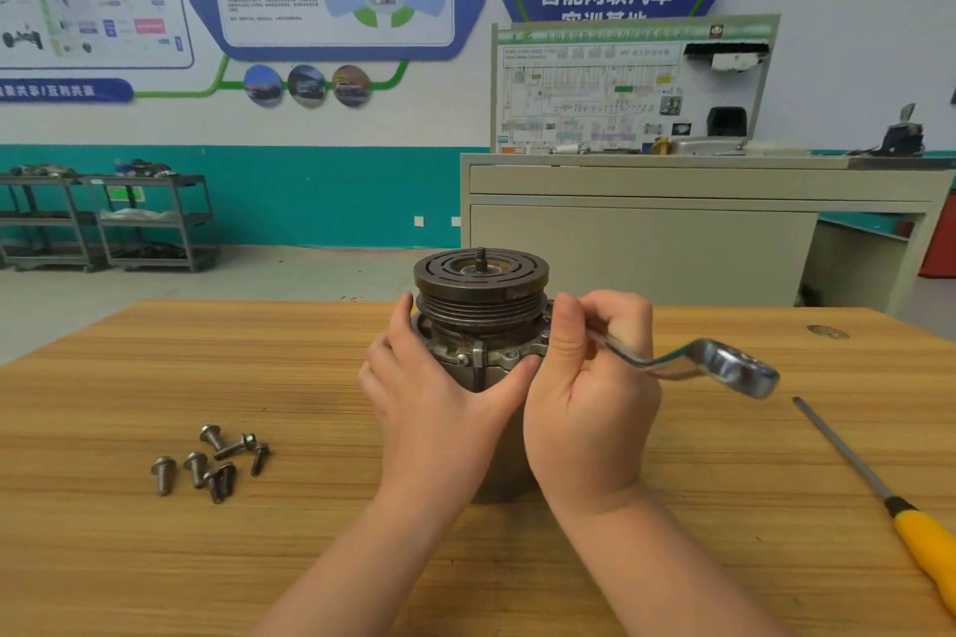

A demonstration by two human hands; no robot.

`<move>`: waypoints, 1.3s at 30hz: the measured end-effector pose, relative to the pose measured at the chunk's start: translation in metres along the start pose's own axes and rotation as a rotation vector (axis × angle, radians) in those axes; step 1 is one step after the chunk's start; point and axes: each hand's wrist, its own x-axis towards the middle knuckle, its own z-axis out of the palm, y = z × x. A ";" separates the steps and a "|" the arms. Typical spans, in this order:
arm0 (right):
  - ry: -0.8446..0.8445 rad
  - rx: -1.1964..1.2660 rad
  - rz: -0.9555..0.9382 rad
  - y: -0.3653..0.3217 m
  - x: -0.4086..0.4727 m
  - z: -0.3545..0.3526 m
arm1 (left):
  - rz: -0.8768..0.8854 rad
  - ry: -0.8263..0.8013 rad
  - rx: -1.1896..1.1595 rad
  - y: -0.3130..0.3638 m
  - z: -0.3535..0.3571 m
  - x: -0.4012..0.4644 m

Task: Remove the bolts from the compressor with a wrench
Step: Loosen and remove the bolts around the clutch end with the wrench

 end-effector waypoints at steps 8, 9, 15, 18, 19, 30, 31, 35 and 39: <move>-0.081 -0.125 -0.078 -0.014 0.002 0.005 | -0.054 -0.026 -0.055 0.004 -0.002 0.000; -0.069 -0.066 -0.024 -0.014 0.000 0.005 | -0.055 -0.030 -0.063 0.004 -0.002 0.000; 0.148 0.441 0.452 0.003 0.010 -0.003 | -0.017 0.005 0.020 0.003 -0.001 -0.001; 0.145 0.595 0.708 0.019 0.023 -0.006 | -0.016 0.002 0.009 0.002 0.000 0.001; 0.129 0.653 0.818 0.025 0.027 -0.007 | -0.016 0.000 0.005 0.002 0.000 0.001; 0.113 0.835 0.867 0.035 0.057 -0.022 | 0.013 0.006 -0.007 0.002 -0.001 0.000; 0.097 0.719 0.752 0.031 0.056 -0.023 | 0.015 0.009 -0.007 0.001 -0.001 0.000; -0.003 0.460 0.404 0.018 0.043 -0.021 | 0.010 0.011 0.007 0.001 -0.001 0.000; -0.137 0.348 0.176 0.017 0.032 -0.018 | 0.013 0.023 0.017 0.001 0.000 0.000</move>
